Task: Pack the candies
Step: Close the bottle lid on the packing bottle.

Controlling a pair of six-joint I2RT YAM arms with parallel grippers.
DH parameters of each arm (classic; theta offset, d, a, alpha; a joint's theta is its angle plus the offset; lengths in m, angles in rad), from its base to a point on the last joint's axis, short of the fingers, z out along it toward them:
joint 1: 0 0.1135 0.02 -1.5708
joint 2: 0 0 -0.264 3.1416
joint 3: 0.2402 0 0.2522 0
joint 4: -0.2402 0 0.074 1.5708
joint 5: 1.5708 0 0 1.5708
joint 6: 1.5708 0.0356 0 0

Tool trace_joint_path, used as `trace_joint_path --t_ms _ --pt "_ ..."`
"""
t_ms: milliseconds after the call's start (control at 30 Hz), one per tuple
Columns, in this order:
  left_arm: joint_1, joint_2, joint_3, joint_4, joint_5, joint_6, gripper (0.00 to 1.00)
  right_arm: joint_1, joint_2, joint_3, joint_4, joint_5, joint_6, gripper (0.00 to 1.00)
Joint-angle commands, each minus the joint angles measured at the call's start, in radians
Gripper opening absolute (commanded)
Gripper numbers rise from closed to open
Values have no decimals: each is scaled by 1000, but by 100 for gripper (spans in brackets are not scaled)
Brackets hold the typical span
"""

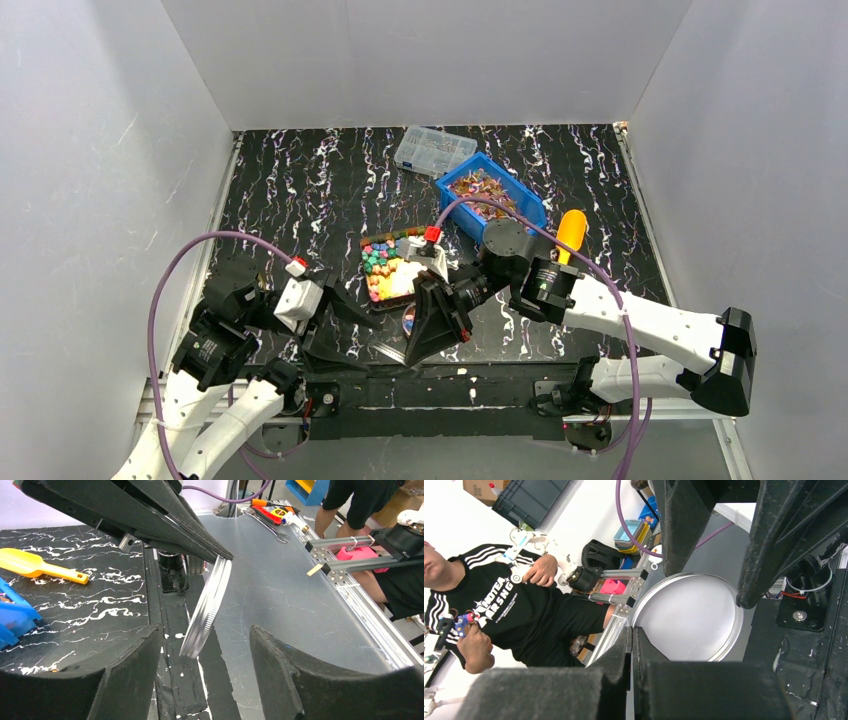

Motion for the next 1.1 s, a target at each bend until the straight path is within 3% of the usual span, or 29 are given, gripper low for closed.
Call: trace_joint_path --t_ms 0,400,700,867,1067 --pt "-6 10 8 18 74 35 58 10 -5 19 103 -16 30 1" --pt "-7 16 2 18 75 66 29 23 -12 28 111 -1 36 1" --pt "-7 11 3 18 36 67 0 26 -13 29 93 17 19 1" --pt "-7 -13 -6 18 18 60 0 26 -39 44 -35 62 -76 22" --pt "-7 -42 -37 18 -29 28 0 26 -83 147 -335 192 -269 50"
